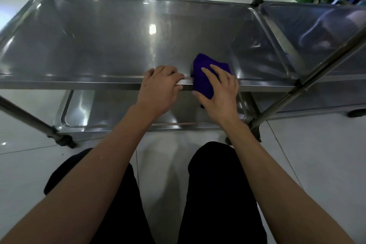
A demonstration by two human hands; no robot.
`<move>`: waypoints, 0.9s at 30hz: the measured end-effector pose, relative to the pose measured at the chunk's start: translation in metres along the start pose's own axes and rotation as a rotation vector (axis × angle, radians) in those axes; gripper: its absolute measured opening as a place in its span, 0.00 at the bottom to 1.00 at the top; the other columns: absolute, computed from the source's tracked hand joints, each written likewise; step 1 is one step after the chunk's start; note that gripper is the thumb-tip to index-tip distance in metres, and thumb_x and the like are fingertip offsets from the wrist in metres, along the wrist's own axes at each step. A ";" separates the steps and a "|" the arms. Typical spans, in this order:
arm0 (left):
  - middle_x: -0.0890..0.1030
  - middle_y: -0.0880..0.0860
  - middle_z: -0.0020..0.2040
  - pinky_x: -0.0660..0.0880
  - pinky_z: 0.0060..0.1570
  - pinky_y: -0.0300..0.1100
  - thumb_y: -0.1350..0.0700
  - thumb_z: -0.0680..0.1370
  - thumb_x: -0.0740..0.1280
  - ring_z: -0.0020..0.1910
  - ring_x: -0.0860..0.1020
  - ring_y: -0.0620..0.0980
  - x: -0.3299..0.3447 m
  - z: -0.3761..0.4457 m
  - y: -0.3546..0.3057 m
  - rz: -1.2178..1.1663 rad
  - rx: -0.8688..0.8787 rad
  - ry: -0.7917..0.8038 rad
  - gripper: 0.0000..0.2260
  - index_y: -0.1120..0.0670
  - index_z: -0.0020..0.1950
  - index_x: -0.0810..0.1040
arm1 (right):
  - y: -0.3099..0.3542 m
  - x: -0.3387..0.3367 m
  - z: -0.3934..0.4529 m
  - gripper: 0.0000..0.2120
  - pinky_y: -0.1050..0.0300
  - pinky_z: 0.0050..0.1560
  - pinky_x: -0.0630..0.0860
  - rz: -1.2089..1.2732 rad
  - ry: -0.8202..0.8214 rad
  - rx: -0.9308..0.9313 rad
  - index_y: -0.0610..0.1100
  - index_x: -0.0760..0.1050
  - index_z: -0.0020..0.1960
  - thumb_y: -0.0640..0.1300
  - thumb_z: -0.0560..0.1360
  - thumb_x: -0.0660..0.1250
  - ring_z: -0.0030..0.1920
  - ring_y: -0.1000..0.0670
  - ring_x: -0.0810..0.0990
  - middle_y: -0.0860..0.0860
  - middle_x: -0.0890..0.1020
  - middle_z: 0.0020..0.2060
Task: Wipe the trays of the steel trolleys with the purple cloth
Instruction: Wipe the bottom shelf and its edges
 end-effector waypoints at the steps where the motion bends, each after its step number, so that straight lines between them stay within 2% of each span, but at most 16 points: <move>1: 0.77 0.51 0.66 0.65 0.68 0.55 0.52 0.81 0.66 0.67 0.72 0.54 -0.001 -0.005 0.001 0.004 0.007 -0.011 0.14 0.50 0.66 0.78 | 0.006 0.001 -0.002 0.32 0.44 0.75 0.55 0.020 0.013 -0.016 0.51 0.67 0.74 0.57 0.74 0.72 0.73 0.46 0.61 0.50 0.66 0.74; 4: 0.78 0.53 0.64 0.67 0.66 0.55 0.54 0.79 0.66 0.66 0.73 0.54 -0.009 -0.027 0.014 0.030 0.004 -0.081 0.14 0.53 0.64 0.79 | 0.030 0.003 -0.012 0.32 0.46 0.75 0.56 0.091 0.034 -0.062 0.51 0.69 0.74 0.54 0.73 0.74 0.73 0.47 0.62 0.51 0.67 0.74; 8: 0.81 0.52 0.58 0.70 0.60 0.52 0.57 0.77 0.66 0.60 0.76 0.55 -0.027 -0.063 0.038 0.048 -0.004 -0.198 0.12 0.55 0.59 0.83 | 0.066 0.009 -0.032 0.26 0.51 0.71 0.60 0.237 -0.005 -0.135 0.49 0.76 0.69 0.47 0.71 0.76 0.68 0.48 0.68 0.52 0.74 0.68; 11: 0.81 0.53 0.54 0.72 0.53 0.53 0.58 0.78 0.66 0.55 0.77 0.56 -0.035 -0.085 0.058 0.036 -0.003 -0.201 0.09 0.57 0.52 0.84 | 0.091 0.031 -0.054 0.24 0.55 0.69 0.59 0.280 0.071 -0.216 0.48 0.77 0.67 0.45 0.72 0.75 0.65 0.50 0.69 0.52 0.76 0.65; 13: 0.82 0.55 0.53 0.73 0.50 0.53 0.58 0.79 0.66 0.54 0.78 0.58 -0.036 -0.097 0.077 0.033 -0.036 -0.126 0.08 0.58 0.51 0.84 | 0.101 0.053 -0.063 0.23 0.53 0.69 0.60 0.294 0.132 -0.228 0.48 0.77 0.67 0.43 0.73 0.75 0.64 0.49 0.71 0.52 0.77 0.64; 15: 0.81 0.55 0.56 0.73 0.53 0.53 0.56 0.80 0.65 0.58 0.77 0.58 -0.029 -0.109 0.103 0.019 -0.127 0.013 0.10 0.56 0.58 0.83 | 0.108 0.077 -0.068 0.22 0.52 0.68 0.61 0.309 0.187 -0.220 0.47 0.77 0.67 0.43 0.73 0.75 0.64 0.48 0.71 0.51 0.78 0.63; 17: 0.80 0.55 0.61 0.72 0.59 0.53 0.55 0.81 0.65 0.62 0.75 0.57 -0.022 -0.122 0.131 0.008 -0.212 0.097 0.13 0.54 0.64 0.81 | 0.113 0.102 -0.070 0.23 0.55 0.66 0.61 0.321 0.254 -0.202 0.47 0.76 0.68 0.43 0.74 0.74 0.63 0.49 0.71 0.51 0.78 0.63; 19: 0.79 0.55 0.64 0.72 0.62 0.54 0.54 0.81 0.64 0.63 0.75 0.57 -0.015 -0.135 0.156 -0.002 -0.267 0.130 0.14 0.54 0.66 0.79 | 0.116 0.128 -0.071 0.23 0.55 0.66 0.62 0.333 0.324 -0.167 0.48 0.75 0.68 0.44 0.74 0.74 0.63 0.50 0.71 0.52 0.78 0.63; 21: 0.79 0.55 0.65 0.72 0.63 0.55 0.54 0.82 0.64 0.64 0.75 0.57 -0.007 -0.148 0.178 -0.005 -0.302 0.152 0.15 0.54 0.67 0.79 | 0.118 0.154 -0.072 0.24 0.51 0.68 0.64 0.367 0.397 -0.094 0.50 0.75 0.69 0.44 0.74 0.74 0.63 0.51 0.71 0.53 0.77 0.63; 27: 0.80 0.52 0.64 0.76 0.58 0.55 0.52 0.81 0.64 0.61 0.77 0.57 0.024 -0.190 0.238 0.035 -0.425 0.243 0.14 0.51 0.66 0.79 | 0.133 0.226 -0.060 0.23 0.44 0.63 0.72 0.433 0.484 0.006 0.52 0.74 0.68 0.46 0.74 0.73 0.61 0.50 0.75 0.54 0.79 0.60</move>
Point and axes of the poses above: each hand's wrist, its own z-axis towards the middle knuckle, its own x-axis out of the palm, y = z × x, the point moved 4 cm from there along z, towards the middle knuckle
